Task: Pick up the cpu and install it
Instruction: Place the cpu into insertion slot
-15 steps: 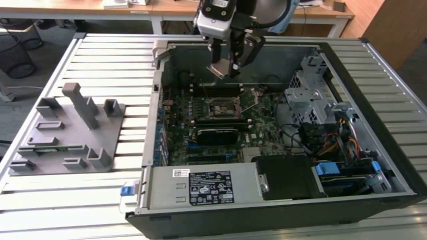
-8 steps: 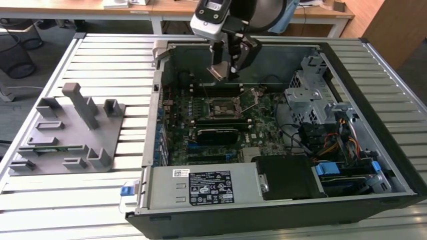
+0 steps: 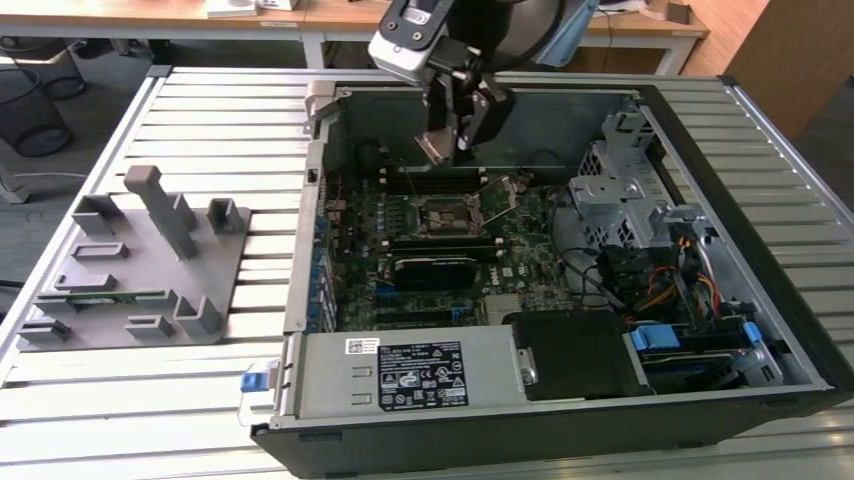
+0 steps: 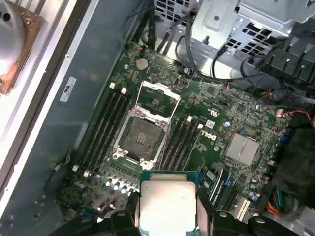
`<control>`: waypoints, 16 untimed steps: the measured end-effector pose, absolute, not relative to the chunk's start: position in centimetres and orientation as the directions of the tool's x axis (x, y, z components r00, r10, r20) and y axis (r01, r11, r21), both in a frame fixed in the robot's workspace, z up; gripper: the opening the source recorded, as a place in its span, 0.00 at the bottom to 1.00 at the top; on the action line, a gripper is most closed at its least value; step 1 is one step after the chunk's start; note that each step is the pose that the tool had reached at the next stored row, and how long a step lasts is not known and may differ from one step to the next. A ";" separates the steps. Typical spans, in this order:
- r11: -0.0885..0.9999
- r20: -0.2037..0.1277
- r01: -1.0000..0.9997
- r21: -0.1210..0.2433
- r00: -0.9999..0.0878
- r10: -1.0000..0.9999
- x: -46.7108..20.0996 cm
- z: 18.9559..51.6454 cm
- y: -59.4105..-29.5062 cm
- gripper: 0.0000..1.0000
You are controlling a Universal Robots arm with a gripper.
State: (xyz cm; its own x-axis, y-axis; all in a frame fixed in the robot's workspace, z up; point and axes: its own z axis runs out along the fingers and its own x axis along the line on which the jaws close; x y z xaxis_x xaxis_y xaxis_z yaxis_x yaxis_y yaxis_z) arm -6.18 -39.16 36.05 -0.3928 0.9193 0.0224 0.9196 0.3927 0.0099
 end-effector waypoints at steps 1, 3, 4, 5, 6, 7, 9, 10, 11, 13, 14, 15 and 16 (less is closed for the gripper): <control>0.384 0.022 0.923 0.010 -0.384 0.923 -6.2 36.0 -39.1 0.54; 0.364 0.023 0.931 0.010 -0.364 0.931 -6.2 35.9 -39.1 0.54; 0.354 0.022 0.935 0.010 -0.354 0.935 -6.2 35.8 -39.1 0.54; 0.344 0.022 0.939 0.010 -0.345 0.939 -6.2 35.7 -39.0 0.54; 0.337 0.022 0.941 0.010 -0.337 0.941 -6.2 35.7 -39.0 0.54; 0.335 0.022 0.942 0.011 -0.335 0.942 -6.2 35.6 -38.9 0.54; 0.334 0.021 0.942 0.013 -0.335 0.942 -6.2 35.3 -38.8 0.54; 0.335 0.021 0.942 0.014 -0.335 0.942 -6.2 35.1 -38.8 0.54; 0.335 0.021 0.942 0.015 -0.335 0.942 -6.2 34.9 -38.8 0.54; 0.329 0.021 0.944 0.015 -0.330 0.944 -6.2 34.6 -38.6 0.54; 0.314 0.020 0.949 0.015 -0.314 0.949 -6.2 34.5 -38.6 0.54; 0.297 0.020 0.955 0.015 -0.297 0.955 -6.2 34.3 -38.6 0.54; 0.280 0.020 0.960 0.015 -0.280 0.960 -6.2 34.2 -38.6 0.54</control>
